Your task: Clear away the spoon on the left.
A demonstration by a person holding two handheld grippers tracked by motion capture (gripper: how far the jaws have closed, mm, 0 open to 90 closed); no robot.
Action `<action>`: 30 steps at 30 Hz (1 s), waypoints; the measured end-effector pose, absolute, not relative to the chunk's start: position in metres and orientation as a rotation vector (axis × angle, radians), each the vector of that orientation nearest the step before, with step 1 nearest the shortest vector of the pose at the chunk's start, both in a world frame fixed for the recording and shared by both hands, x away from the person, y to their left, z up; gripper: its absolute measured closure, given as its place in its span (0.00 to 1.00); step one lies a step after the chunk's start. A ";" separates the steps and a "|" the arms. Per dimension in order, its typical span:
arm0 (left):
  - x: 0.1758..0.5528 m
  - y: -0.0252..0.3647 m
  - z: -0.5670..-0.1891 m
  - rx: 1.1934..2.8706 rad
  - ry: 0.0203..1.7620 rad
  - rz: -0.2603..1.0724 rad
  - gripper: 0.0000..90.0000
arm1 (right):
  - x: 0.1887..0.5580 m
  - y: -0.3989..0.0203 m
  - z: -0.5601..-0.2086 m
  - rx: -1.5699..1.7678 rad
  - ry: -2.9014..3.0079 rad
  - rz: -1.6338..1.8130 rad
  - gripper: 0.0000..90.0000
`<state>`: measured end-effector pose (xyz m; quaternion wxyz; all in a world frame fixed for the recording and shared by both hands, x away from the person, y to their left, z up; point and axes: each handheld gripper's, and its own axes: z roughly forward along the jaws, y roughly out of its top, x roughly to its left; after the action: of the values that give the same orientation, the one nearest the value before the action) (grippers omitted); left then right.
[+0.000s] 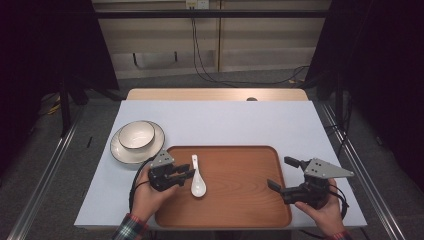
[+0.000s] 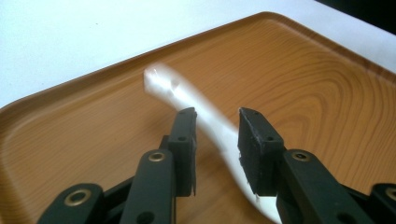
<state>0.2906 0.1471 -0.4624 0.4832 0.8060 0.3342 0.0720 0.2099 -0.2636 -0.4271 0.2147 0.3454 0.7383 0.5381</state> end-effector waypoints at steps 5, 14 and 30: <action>0.290 0.148 -0.461 1.964 0.812 0.184 0.72 | 0.210 -0.264 -0.427 0.957 2.048 1.495 0.05; 0.290 0.152 -0.455 1.910 0.788 0.197 0.60 | 0.209 -0.264 -0.427 0.952 2.050 1.491 0.05; 0.290 0.164 -0.443 1.835 0.752 0.205 0.41 | 0.209 -0.265 -0.426 0.954 2.049 1.491 0.05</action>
<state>0.2904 0.1635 -0.4429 0.5430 0.7728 0.3169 0.0865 0.2088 -0.2650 -0.4265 0.2151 0.3440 0.7391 0.5377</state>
